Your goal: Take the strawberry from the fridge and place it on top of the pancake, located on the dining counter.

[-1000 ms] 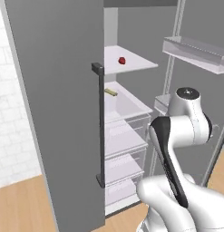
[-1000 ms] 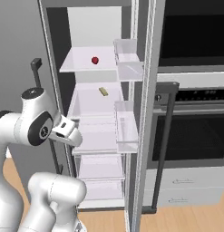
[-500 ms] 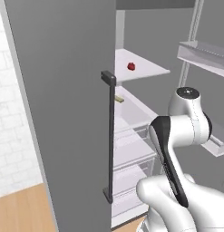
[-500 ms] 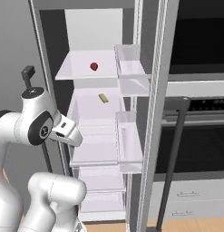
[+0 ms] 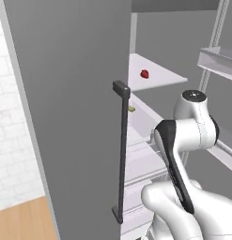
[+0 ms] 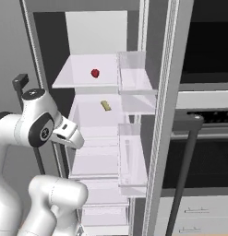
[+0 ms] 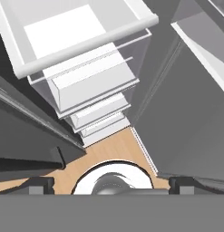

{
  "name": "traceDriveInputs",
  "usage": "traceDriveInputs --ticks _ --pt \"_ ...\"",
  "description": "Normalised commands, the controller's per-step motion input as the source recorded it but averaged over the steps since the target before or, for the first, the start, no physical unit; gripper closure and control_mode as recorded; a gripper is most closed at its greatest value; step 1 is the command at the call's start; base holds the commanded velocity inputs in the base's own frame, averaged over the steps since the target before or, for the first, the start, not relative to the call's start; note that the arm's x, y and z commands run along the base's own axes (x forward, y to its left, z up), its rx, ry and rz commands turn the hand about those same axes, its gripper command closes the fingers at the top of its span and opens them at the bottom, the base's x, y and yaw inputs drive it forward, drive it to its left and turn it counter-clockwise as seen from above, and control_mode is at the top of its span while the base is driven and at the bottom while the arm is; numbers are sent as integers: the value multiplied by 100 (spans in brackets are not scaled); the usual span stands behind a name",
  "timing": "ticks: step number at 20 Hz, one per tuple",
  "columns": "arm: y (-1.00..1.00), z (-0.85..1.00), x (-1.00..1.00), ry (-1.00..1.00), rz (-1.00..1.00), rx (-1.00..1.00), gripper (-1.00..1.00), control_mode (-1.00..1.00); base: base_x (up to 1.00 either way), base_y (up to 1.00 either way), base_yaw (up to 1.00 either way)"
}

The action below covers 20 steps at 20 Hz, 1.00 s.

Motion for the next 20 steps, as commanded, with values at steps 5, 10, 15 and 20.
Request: traceDriveInputs --ticks 5,10,15,20 --pt "0 0 0 0 0 0 -100 100 24 -36 17" --pt "0 0 0 0 0 0 -100 100 22 -11 8" --pt "0 0 0 0 0 0 -100 100 38 0 0" --pt "0 0 0 0 0 0 -100 100 39 0 0"
